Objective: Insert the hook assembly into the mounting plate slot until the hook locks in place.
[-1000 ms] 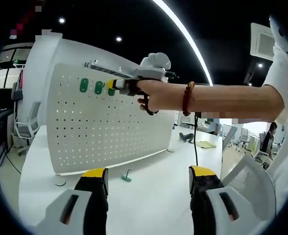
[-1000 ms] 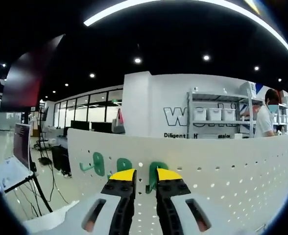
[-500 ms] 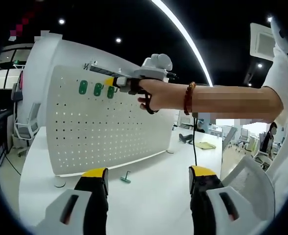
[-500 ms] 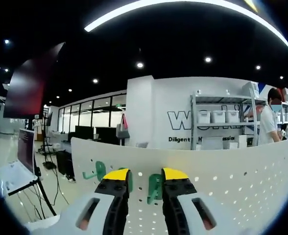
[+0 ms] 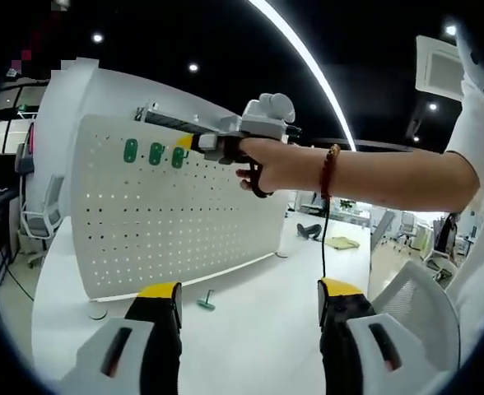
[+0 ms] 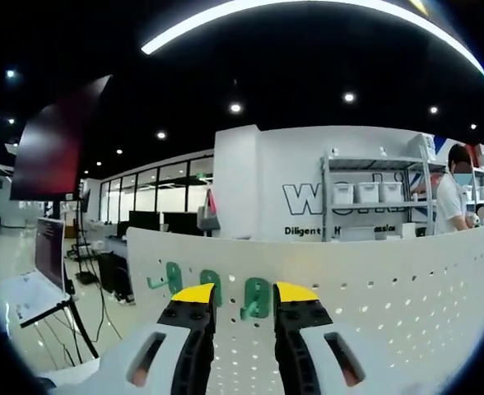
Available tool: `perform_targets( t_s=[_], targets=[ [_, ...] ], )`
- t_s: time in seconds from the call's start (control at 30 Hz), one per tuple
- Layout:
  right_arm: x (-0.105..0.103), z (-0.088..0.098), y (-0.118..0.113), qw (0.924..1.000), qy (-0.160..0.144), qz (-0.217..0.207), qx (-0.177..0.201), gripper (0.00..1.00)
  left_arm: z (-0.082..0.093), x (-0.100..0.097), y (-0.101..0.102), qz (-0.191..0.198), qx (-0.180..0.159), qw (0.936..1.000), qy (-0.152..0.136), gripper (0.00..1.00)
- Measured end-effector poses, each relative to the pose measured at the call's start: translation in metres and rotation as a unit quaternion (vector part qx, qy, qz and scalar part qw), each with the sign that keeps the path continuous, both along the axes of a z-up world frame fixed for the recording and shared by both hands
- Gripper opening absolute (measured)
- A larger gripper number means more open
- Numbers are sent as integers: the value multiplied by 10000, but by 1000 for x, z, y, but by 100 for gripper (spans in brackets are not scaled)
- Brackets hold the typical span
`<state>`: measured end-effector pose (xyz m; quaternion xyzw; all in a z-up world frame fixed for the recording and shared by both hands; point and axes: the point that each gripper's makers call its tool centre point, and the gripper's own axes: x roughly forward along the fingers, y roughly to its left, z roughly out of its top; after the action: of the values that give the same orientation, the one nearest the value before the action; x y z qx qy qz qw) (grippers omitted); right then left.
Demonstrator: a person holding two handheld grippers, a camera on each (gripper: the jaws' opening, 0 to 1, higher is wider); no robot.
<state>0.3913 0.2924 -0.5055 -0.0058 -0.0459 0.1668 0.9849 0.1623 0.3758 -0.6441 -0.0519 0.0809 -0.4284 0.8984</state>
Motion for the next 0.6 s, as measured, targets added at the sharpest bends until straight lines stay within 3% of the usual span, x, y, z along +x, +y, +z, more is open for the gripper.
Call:
perform_targets(
  t_s=[0.6],
  targets=[
    [-43, -18, -46, 9998, 170, 4, 81, 26, 1, -20, -38, -172, 176, 9997, 51, 68]
  ],
)
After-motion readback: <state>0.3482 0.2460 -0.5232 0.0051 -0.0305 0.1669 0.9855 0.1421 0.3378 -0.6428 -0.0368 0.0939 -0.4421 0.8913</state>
